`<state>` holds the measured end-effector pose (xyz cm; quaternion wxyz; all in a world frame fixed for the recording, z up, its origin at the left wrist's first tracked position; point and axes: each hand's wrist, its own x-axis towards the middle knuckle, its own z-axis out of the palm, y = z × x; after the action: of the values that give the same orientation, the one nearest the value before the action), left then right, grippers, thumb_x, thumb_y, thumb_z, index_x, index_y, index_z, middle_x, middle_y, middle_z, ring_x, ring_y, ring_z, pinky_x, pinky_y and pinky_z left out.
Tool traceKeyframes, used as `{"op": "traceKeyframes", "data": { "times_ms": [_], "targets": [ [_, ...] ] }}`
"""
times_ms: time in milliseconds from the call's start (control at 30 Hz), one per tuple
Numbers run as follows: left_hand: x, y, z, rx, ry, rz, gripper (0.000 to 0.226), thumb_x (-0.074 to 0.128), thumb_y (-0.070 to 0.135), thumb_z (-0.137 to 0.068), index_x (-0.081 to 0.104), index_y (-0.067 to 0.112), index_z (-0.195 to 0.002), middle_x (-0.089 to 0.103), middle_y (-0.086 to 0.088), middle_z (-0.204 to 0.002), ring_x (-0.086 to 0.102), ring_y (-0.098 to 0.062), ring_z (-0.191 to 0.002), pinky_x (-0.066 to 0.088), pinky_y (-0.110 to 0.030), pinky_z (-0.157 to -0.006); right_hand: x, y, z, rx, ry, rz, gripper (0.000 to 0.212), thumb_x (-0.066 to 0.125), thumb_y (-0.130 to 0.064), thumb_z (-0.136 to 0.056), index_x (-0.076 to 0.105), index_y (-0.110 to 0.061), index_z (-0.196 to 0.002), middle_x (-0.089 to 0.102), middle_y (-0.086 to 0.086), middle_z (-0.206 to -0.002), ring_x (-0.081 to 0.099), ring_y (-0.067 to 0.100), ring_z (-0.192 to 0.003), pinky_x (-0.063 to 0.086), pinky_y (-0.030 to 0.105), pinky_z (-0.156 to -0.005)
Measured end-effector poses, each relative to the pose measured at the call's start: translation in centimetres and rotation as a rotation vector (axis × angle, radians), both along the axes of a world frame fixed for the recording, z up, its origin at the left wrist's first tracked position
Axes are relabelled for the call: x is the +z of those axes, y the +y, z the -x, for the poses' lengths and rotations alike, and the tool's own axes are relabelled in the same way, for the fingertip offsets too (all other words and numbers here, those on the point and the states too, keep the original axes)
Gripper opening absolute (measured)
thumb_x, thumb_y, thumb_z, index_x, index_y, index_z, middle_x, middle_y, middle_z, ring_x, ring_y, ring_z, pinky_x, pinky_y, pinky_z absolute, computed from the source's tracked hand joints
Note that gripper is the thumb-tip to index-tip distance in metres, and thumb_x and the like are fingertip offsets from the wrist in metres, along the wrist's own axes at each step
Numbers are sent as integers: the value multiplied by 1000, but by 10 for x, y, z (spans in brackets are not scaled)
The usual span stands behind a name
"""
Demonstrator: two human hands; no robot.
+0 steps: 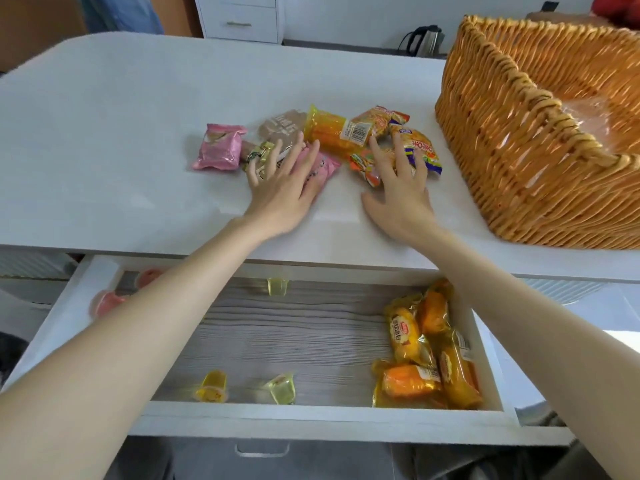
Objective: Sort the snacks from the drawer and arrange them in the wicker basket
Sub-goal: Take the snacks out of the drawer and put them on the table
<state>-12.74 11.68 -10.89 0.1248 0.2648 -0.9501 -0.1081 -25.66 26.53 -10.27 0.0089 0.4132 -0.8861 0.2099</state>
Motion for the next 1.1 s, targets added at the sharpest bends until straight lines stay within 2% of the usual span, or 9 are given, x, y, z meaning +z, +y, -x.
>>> {"op": "traceKeyframes", "data": {
  "times_ms": [133,300,400,467,667,767,867,1000,1100],
  "targets": [
    [8,21,-39,-89,83,2,53,31,40,-102,16,30,-152,12,9,-160,7,-16,-147,1,-46,-116,4,26,-27,70,58,138,61,58,-23,-90,36,-23,-147,29,7,-154,22,34,-138,33,48,-106],
    [18,46,-116,-143,316,-134,35,47,27,-96,50,21,-130,54,4,-120,50,-15,-113,45,-41,-94,12,64,-77,148,46,276,23,57,-25,-93,59,-19,-115,57,-1,-109,53,17,-98,48,34,-69],
    [15,54,-161,-156,218,-205,16,51,33,-92,53,30,-107,50,14,-95,55,-4,-86,52,-40,-75,12,86,-105,223,-66,159,10,56,-32,-92,62,-26,-97,59,-15,-80,58,10,-72,52,36,-63],
    [11,52,-183,-132,-4,-211,10,52,41,-90,51,39,-99,49,19,-94,57,-4,-88,51,-39,-77,4,92,-121,284,-120,-8,13,56,-38,-91,63,-28,-94,58,-18,-73,60,13,-71,53,36,-67],
    [-36,-8,-216,141,-621,-274,63,55,45,-90,29,31,-146,36,-11,-146,34,-26,-136,30,-36,-108,-40,62,-148,485,-263,-412,35,57,-41,-92,55,-29,-125,61,-9,-123,57,13,-100,49,32,-87],
    [-62,-32,-232,246,-705,-348,91,58,60,-80,10,31,-152,7,-14,-157,13,-36,-144,16,-46,-117,-52,35,-160,663,-372,-508,43,63,-38,-90,52,-32,-131,52,-5,-131,46,8,-100,38,21,-88],
    [-75,-41,-232,225,-701,-418,101,65,58,-78,0,36,-151,-12,-10,-158,6,-37,-146,20,-49,-116,-68,10,-174,782,-428,-621,42,65,-32,-89,54,-33,-129,55,1,-123,46,9,-99,39,21,-89],
    [-82,-40,-221,238,-654,-314,96,66,51,-82,-2,43,-150,-6,-11,-156,17,-46,-137,26,-50,-110,-90,-4,-186,793,-610,-769,34,54,-21,-93,58,-36,-123,55,8,-106,59,15,-81,60,38,-70],
    [-86,-44,-224,256,-590,-226,100,71,44,-77,2,44,-149,10,-15,-147,35,-44,-121,39,-47,-100,-97,-1,-187,789,-538,-789,42,53,-6,-87,62,-29,-120,49,6,-102,55,23,-92,56,38,-80]
  ]
}}
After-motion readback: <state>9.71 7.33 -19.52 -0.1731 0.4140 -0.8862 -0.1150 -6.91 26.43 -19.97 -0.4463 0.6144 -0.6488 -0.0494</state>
